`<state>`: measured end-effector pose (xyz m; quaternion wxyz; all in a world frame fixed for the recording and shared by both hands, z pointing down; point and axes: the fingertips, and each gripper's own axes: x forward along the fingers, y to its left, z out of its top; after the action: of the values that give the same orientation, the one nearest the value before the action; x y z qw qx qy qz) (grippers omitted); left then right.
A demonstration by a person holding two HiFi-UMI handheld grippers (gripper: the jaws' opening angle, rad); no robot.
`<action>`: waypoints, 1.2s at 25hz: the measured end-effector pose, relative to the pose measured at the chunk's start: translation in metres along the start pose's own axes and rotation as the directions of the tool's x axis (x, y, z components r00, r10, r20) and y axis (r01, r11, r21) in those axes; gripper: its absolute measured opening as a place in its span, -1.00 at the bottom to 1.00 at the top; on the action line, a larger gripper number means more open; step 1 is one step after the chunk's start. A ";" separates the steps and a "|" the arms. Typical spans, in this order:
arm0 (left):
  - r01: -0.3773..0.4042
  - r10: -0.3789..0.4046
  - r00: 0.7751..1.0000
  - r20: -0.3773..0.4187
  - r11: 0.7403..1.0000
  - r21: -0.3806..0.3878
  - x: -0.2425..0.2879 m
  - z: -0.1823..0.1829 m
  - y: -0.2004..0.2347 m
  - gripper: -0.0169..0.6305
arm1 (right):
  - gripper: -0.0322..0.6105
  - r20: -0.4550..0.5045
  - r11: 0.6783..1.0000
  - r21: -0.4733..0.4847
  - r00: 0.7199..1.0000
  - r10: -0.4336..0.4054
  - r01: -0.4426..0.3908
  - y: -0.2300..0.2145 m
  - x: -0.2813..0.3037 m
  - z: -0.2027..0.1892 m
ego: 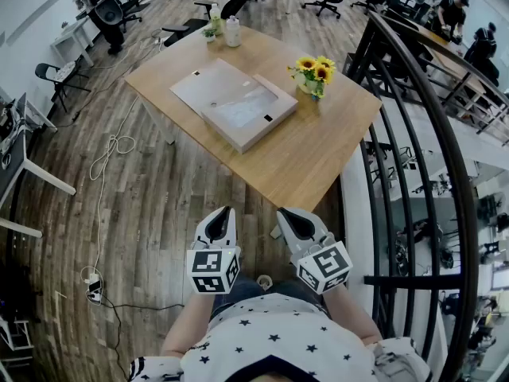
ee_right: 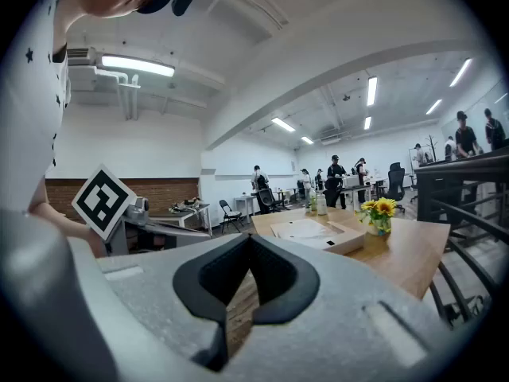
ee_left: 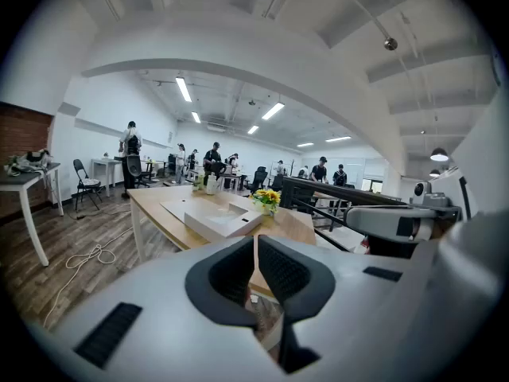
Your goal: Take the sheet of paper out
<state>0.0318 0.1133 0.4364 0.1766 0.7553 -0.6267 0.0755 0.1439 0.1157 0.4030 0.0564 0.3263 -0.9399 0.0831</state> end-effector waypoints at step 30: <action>-0.030 0.032 0.999 0.039 0.999 -0.041 -0.067 -0.021 -0.032 -0.87 | -0.88 -0.031 0.998 -0.017 0.998 0.055 -0.056 0.036 -0.056 -0.015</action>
<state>0.0519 0.1875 0.4275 0.1782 0.7430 -0.6431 0.0506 0.1658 0.1798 0.4045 0.0713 0.2982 -0.9483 0.0812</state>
